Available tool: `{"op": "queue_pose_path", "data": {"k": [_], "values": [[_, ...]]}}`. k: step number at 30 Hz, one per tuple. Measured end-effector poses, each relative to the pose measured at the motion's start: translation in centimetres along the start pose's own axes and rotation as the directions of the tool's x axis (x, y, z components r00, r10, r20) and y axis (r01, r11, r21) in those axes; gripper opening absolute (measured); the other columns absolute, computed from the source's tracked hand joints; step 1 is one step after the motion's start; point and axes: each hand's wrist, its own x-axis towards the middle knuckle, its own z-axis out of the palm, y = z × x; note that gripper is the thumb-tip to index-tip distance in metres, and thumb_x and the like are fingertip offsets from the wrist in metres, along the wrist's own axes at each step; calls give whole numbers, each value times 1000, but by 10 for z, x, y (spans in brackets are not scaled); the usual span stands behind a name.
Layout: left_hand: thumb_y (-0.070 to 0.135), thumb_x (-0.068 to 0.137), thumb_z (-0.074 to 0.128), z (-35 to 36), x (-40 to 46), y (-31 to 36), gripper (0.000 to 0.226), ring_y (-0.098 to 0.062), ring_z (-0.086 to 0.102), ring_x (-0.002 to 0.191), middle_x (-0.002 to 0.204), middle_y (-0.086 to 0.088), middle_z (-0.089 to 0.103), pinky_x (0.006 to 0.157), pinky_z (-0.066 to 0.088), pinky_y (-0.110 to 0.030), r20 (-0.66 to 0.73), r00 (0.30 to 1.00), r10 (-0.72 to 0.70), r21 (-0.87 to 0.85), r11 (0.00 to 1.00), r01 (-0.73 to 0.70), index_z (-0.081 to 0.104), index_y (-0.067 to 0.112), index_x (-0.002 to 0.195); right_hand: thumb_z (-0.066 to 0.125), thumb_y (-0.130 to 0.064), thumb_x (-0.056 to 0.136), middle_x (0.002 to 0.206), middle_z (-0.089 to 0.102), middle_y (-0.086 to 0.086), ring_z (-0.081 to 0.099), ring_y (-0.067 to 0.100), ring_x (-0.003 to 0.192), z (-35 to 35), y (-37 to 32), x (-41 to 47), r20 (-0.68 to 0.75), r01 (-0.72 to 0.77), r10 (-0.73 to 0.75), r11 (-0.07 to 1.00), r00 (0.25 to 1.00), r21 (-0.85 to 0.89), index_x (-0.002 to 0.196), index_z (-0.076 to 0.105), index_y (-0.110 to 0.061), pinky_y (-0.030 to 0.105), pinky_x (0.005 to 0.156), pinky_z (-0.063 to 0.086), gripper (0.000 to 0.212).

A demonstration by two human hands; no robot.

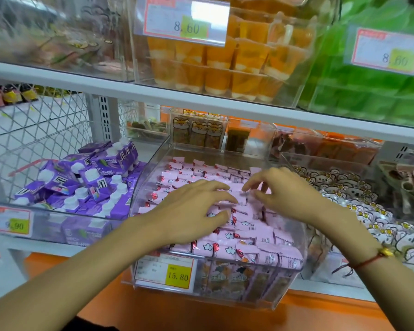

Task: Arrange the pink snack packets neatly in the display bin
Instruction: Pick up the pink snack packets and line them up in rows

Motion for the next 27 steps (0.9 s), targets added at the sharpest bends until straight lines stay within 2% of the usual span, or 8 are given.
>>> {"op": "queue_pose_path", "data": {"k": [4, 7, 10, 13, 17, 20, 23, 27], "values": [[49, 98, 31, 1, 7, -1, 43, -10, 19, 142, 157, 9, 20, 113, 17, -31, 148, 989, -20, 73, 997, 9, 36, 44, 140, 59, -34, 90, 106, 64, -7, 57, 17, 91, 13, -4, 16, 13, -56, 57, 994, 998, -89, 101, 70, -31, 30, 74, 44, 16], [52, 98, 28, 0, 8, -3, 44, -10, 17, 144, 158, 9, 17, 114, 13, -31, 186, 982, -29, 98, 995, 11, 34, 45, 141, 65, -42, 84, 105, 61, -9, 56, 15, 98, 23, -4, 19, 45, -70, 73, 995, 996, -66, 100, 69, -30, 26, 71, 39, 21], [53, 98, 27, -2, 8, -4, 44, -11, 16, 144, 158, 9, 17, 115, 13, -33, 194, 981, -23, 107, 994, 2, 32, 46, 142, 69, -43, 81, 99, 63, -9, 56, 11, 89, 22, 1, 19, 58, -78, 77, 997, 995, 10, 97, 70, -28, 26, 71, 43, 22], [53, 98, 28, -2, 7, -6, 44, -9, 16, 143, 158, 11, 16, 114, 16, -33, 200, 980, -15, 79, 997, -1, 29, 49, 142, 71, -37, 80, 82, 60, -14, 52, 5, 75, 20, 1, 20, 81, -83, 74, 990, 994, 110, 79, 69, -30, 22, 64, 40, 7], [51, 99, 28, -4, 6, -5, 43, -8, 18, 142, 157, 11, 19, 112, 18, -32, 205, 979, -8, 80, 997, -9, 32, 47, 141, 68, -25, 83, 73, 62, -16, 54, 5, 69, 18, 1, 18, 70, -93, 81, 977, 994, 190, 66, 66, -31, 28, 66, 48, 18], [48, 99, 28, -5, 8, -4, 42, -8, 17, 142, 157, 9, 20, 113, 17, -33, 247, 969, -12, 83, 997, -9, 33, 46, 141, 63, -21, 87, 82, 66, -8, 60, 10, 79, 18, 1, 16, -40, -58, 72, 956, 997, 287, 74, 64, -23, 33, 76, 52, 14], [47, 99, 28, -4, 9, -5, 43, -8, 19, 141, 156, 7, 22, 112, 18, -32, 260, 966, -8, 86, 996, -15, 32, 46, 142, 58, -17, 92, 83, 63, -5, 60, 9, 79, 14, -2, 12, -214, 40, 80, 861, 974, 507, 86, 59, -16, 19, 75, 48, 6], [47, 100, 28, -3, 9, -6, 42, -9, 19, 141, 156, 6, 23, 112, 18, -30, 238, 971, -4, 77, 997, -15, 32, 47, 142, 53, -20, 94, 81, 59, -2, 57, 18, 68, 8, -4, 5, -466, 161, 207, 757, 860, 633, 93, 53, -14, 27, 65, 47, 7]]}}
